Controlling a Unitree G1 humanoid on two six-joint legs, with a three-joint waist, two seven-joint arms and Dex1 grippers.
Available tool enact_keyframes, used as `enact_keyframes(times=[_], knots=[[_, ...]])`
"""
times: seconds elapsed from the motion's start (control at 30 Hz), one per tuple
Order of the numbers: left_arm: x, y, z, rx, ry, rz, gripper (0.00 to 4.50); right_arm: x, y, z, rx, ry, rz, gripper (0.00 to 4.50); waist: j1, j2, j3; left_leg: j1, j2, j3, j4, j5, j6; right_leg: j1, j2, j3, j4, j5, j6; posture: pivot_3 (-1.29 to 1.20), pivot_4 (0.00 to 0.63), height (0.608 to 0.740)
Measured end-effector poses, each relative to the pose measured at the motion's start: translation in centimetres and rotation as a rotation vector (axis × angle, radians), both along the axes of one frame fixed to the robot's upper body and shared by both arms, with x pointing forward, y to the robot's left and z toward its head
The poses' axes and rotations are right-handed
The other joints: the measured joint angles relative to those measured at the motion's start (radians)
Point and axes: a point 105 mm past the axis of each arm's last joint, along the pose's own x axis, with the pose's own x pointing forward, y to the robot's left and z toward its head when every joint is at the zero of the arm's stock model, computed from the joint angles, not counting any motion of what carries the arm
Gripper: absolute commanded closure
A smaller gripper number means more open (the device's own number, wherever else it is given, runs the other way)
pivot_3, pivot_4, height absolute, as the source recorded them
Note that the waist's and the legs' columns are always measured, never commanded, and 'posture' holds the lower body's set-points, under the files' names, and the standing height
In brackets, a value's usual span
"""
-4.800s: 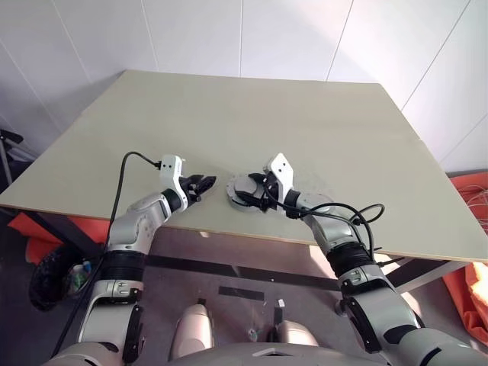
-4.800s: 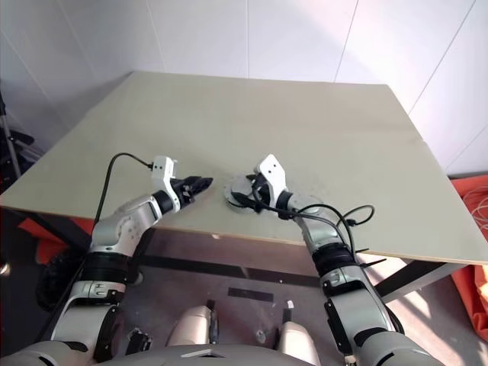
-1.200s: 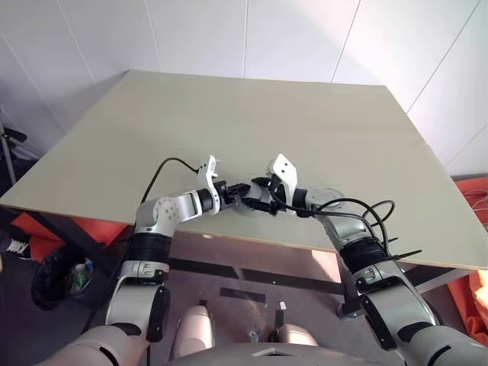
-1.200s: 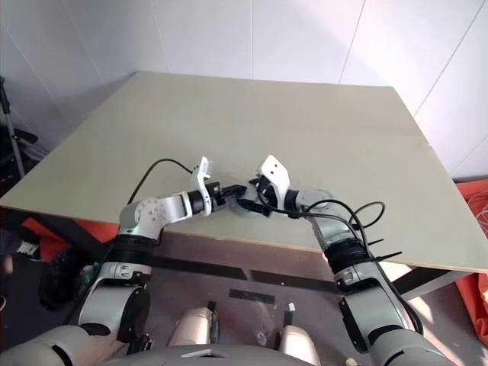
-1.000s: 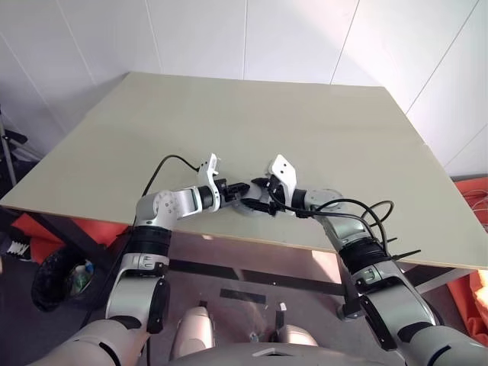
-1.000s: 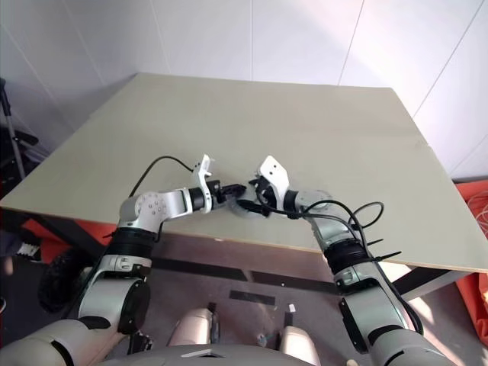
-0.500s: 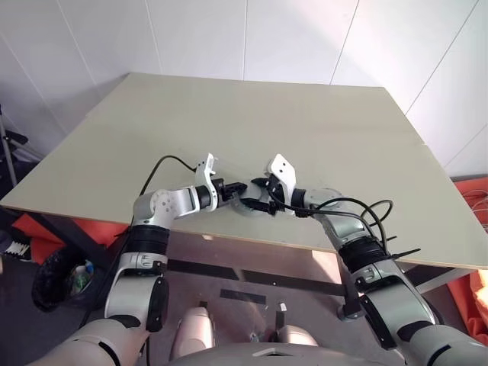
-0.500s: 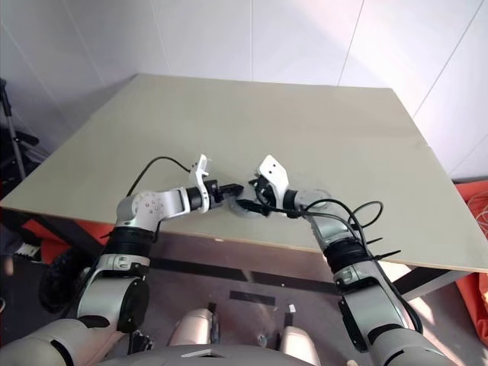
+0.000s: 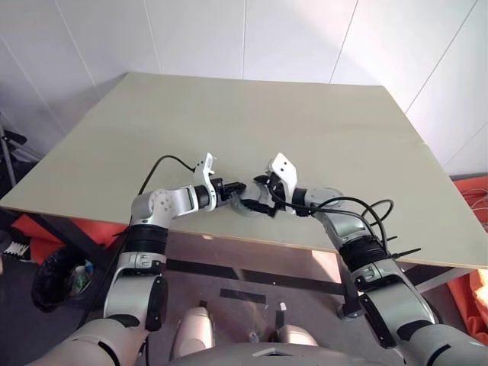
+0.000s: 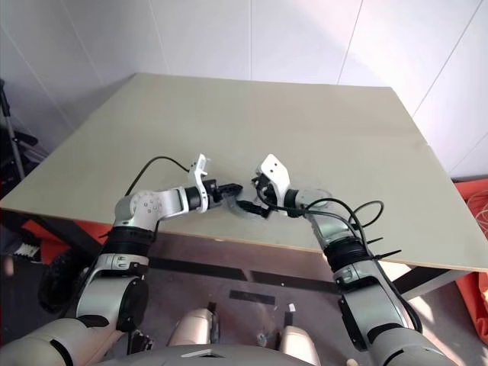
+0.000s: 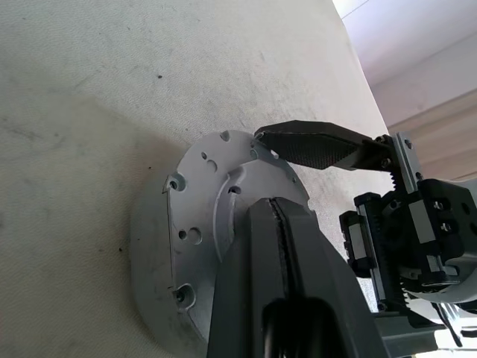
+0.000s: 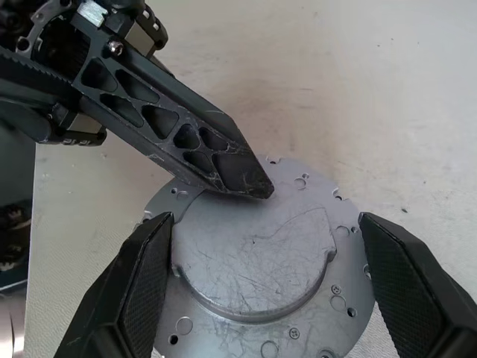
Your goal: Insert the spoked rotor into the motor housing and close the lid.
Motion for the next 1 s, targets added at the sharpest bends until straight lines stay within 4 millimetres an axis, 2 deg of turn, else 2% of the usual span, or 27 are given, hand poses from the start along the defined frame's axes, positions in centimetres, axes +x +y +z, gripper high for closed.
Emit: enact_keyframes(times=[0.13,0.2,0.37,0.47,0.7,0.87,0.93,1.0], knots=[[0.1,0.0,0.5,-0.007,-0.014,-0.005,4.50,0.2,-0.2,0.7,0.092,0.063,-0.034,0.04,0.001,0.000,0.000,-0.007,0.000,0.000,0.000,0.000,0.000,-0.007,0.000,0.000,0.000,0.003,-0.006,0.00,0.000,0.740],[0.0,-0.1,0.5,-0.015,-0.005,-0.017,4.50,0.8,-0.9,2.0,0.167,0.064,-0.079,0.04,0.001,0.000,0.000,-0.013,-0.001,0.000,0.000,0.001,-0.002,-0.012,0.000,0.000,0.000,0.004,-0.007,0.00,0.000,0.740],[0.0,-0.2,0.6,-0.019,-0.006,-0.026,4.50,1.7,-1.5,5.6,0.329,0.052,-0.124,0.04,-0.002,0.000,0.000,-0.014,0.000,0.000,0.000,0.003,-0.004,-0.015,0.000,0.000,0.000,0.004,-0.007,0.00,0.000,0.740],[0.0,-0.3,0.6,-0.021,-0.004,-0.029,4.50,1.8,-1.5,6.8,0.384,0.055,-0.125,0.04,-0.001,0.000,0.000,-0.014,0.000,0.000,-0.001,0.003,-0.004,-0.014,0.000,0.000,0.000,0.004,-0.007,0.00,0.000,0.740],[0.0,-0.2,0.6,-0.023,0.001,-0.030,4.50,2.1,-2.2,5.8,0.381,0.152,-0.205,0.04,-0.002,0.000,0.000,-0.014,0.000,0.001,-0.001,0.004,-0.005,-0.014,0.000,0.000,0.000,0.004,-0.007,0.00,0.000,0.740],[0.0,-0.2,0.6,-0.024,0.003,-0.033,4.50,3.4,-4.7,4.5,0.353,0.305,-0.378,0.04,0.000,0.000,0.000,-0.013,-0.001,0.001,-0.001,0.004,-0.006,-0.014,0.000,0.000,0.001,0.004,-0.007,0.00,0.000,0.740],[-0.1,-0.2,0.6,-0.025,0.003,-0.035,4.50,2.9,-5.5,3.6,0.351,0.424,-0.422,0.04,0.000,0.000,0.000,-0.013,0.000,0.001,-0.001,0.004,-0.007,-0.014,0.000,0.000,0.000,0.004,-0.007,0.00,0.000,0.740],[-0.1,-0.1,0.6,-0.026,0.002,-0.036,4.50,1.9,-5.5,3.0,0.342,0.515,-0.413,0.04,0.001,0.000,0.000,-0.013,0.000,0.000,-0.001,0.004,-0.007,-0.014,0.000,0.000,0.000,0.004,-0.007,0.00,0.000,0.740]])
